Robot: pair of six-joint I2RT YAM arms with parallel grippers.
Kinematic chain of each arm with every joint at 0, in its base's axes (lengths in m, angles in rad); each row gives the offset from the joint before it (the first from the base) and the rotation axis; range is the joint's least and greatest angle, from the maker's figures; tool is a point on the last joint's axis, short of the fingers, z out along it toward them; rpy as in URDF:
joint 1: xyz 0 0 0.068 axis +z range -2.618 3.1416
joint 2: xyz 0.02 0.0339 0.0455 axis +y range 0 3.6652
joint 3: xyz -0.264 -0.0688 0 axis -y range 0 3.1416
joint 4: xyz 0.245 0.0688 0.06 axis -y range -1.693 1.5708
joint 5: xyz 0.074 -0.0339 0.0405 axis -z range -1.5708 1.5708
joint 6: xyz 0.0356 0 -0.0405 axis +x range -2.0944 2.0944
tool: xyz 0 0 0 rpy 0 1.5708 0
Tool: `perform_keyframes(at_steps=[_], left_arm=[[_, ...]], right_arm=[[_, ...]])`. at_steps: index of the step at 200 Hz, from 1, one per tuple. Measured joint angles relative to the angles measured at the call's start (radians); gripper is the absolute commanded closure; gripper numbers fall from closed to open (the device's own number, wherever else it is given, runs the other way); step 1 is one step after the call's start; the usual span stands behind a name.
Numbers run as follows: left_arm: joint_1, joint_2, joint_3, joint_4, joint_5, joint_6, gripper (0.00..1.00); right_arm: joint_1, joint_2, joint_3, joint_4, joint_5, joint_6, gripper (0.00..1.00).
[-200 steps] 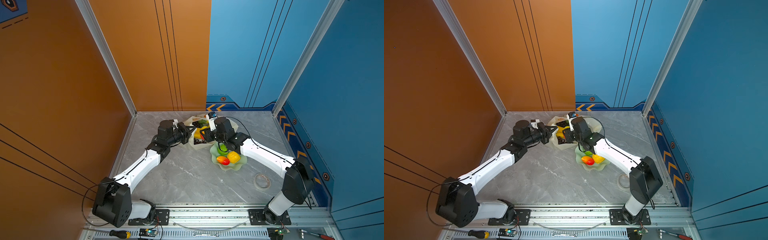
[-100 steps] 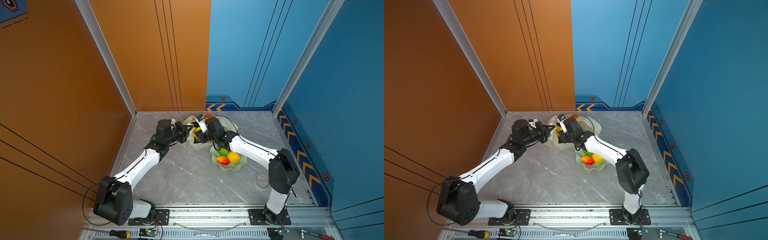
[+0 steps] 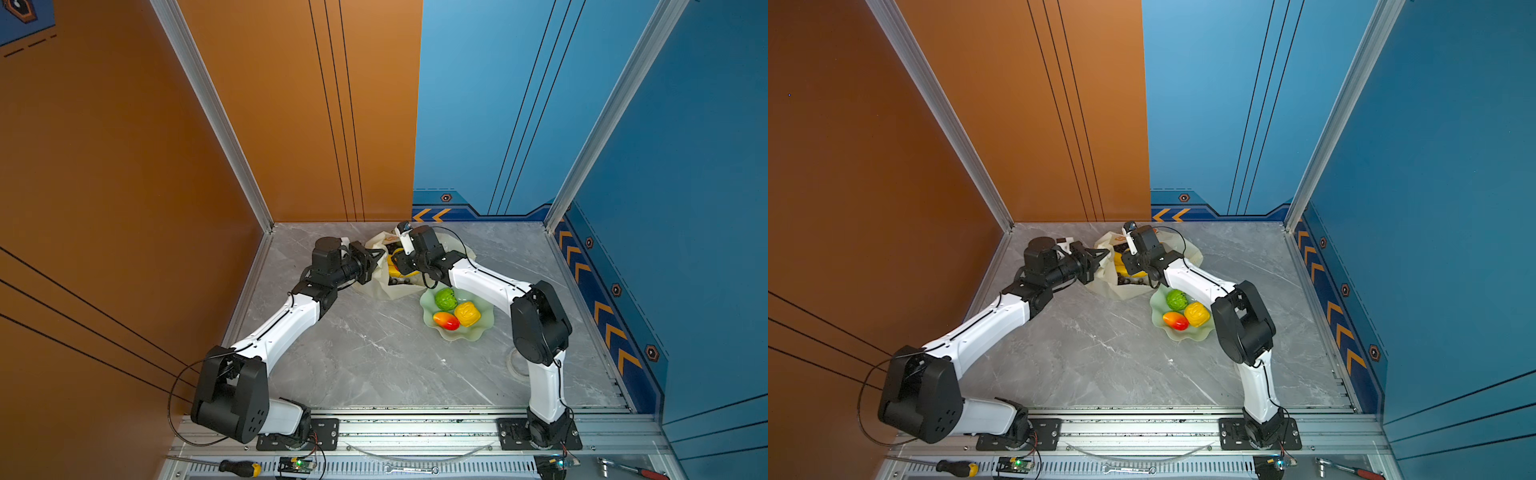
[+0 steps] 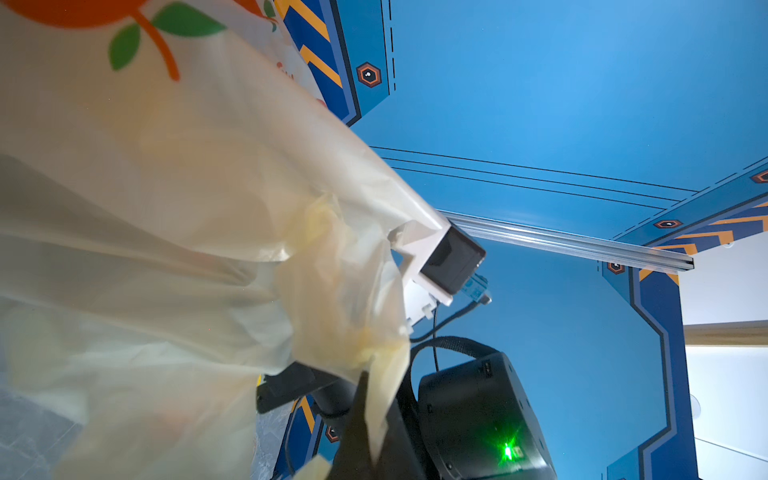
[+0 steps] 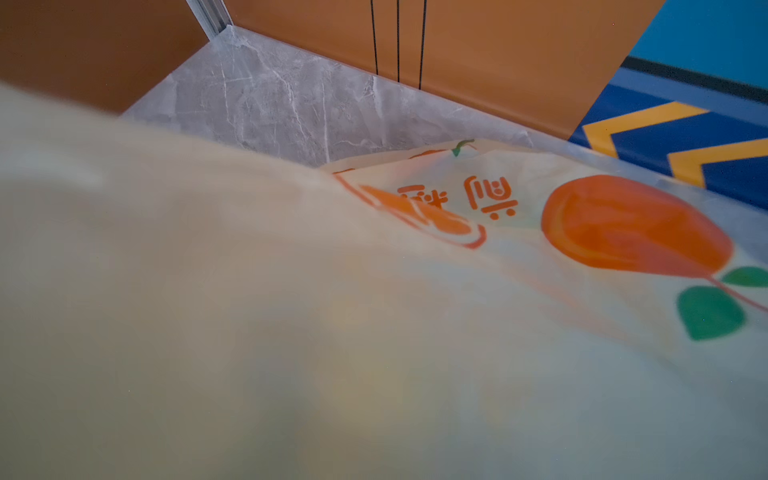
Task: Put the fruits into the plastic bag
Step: 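Lower the mango into the bag mouth held by the left gripper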
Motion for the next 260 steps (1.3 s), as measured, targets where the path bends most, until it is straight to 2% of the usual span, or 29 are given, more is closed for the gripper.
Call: perform_keyframes(at_steps=[75,133,191,260], left_arm=[[0.021,0.002,0.000,0.004,0.018,-0.003,1.00],[0.030,0.002,0.000,0.005,0.025,-0.009,1.00],[0.036,0.002,0.000,0.012,0.033,-0.010,1.00],[0.037,0.002,-0.004,0.023,0.037,-0.017,1.00]], right_arm=[[-0.002,0.111,0.096,-0.023,-0.108,0.139,0.51],[-0.018,0.143,0.117,-0.032,-0.154,0.229,0.35],[-0.021,0.143,0.117,-0.036,-0.155,0.253,0.27],[-0.021,0.111,0.117,-0.056,-0.151,0.254,0.26]])
